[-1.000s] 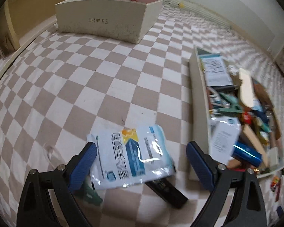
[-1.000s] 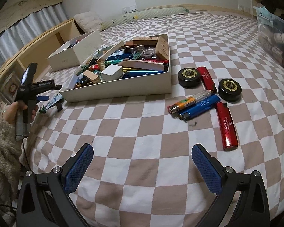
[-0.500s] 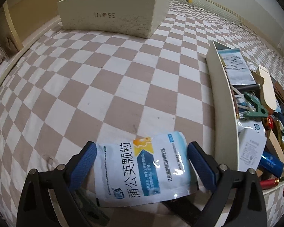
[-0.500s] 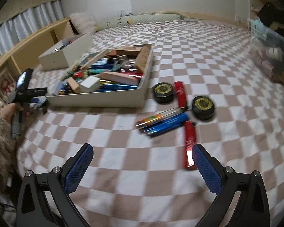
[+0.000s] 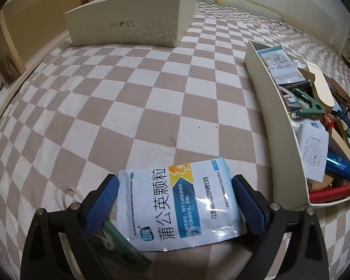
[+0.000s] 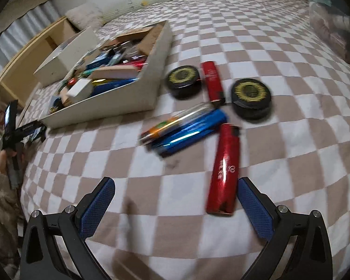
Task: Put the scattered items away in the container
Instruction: 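Close the right tool on the red lighter while the left tool holds the sachet, then carry the sachet with the left tool while the right tool carries the red lighter to the tray, then lower the red lighter and sachet into the tray and open both tools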
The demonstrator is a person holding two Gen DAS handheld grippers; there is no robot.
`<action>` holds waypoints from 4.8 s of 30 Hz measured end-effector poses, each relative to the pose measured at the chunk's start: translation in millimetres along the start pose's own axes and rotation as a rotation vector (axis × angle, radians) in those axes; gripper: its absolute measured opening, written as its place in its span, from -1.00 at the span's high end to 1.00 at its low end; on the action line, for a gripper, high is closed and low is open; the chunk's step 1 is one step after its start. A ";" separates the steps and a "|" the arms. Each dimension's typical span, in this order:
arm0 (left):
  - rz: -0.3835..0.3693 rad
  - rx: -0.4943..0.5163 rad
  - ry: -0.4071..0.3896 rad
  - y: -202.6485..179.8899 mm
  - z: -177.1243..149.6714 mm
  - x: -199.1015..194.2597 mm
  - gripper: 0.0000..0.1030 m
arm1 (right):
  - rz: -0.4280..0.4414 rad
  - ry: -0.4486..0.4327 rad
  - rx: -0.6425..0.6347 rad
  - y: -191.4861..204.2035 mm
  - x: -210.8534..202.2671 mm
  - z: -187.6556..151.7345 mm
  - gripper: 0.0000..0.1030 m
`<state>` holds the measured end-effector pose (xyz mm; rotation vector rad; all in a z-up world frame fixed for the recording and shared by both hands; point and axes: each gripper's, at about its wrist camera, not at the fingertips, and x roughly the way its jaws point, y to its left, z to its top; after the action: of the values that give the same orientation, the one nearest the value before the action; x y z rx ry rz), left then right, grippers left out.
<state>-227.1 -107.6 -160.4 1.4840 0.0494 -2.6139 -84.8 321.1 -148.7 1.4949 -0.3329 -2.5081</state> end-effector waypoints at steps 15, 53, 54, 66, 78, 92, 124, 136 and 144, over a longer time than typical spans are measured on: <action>-0.017 0.063 -0.013 -4.6 -3.6 -5.4 -0.72 | 0.022 -0.060 -0.230 -6.0 -4.8 29.6 -1.00; -0.167 0.073 -0.096 -7.5 -57.5 -94.1 -0.63 | -0.228 0.002 -0.242 7.9 15.3 4.0 -0.63; -0.168 0.069 -0.103 -8.4 -58.5 -96.3 -0.63 | -0.228 -0.001 -0.227 8.5 13.8 2.7 -0.63; -0.241 0.051 -0.129 -19.8 -77.6 -117.3 -0.63 | -0.184 -0.011 -0.117 32.2 -0.3 -20.0 -0.63; -0.280 0.077 -0.148 -46.8 -86.4 -135.9 -0.63 | -0.134 -0.051 -0.059 72.1 -10.9 -30.4 -0.63; -0.363 0.115 -0.193 -72.6 -64.5 -150.8 -0.63 | -0.048 -0.097 -0.114 110.8 -25.4 -4.1 -0.63; -0.413 0.141 -0.237 -102.6 14.7 -123.0 -0.63 | 0.007 -0.184 -0.189 114.3 1.1 99.1 -0.63; -0.417 0.123 -0.243 -94.3 30.6 -113.1 -0.63 | 0.004 -0.179 -0.191 121.1 32.6 130.0 -0.63; -0.416 0.118 -0.244 -87.7 32.4 -110.2 -0.63 | 0.007 -0.172 -0.117 101.3 49.0 150.3 -0.63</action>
<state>-210.7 -12.7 -52.7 1.2894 0.2022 -3.1638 -234.4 223.8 -90.4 1.2375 -0.2136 -2.6071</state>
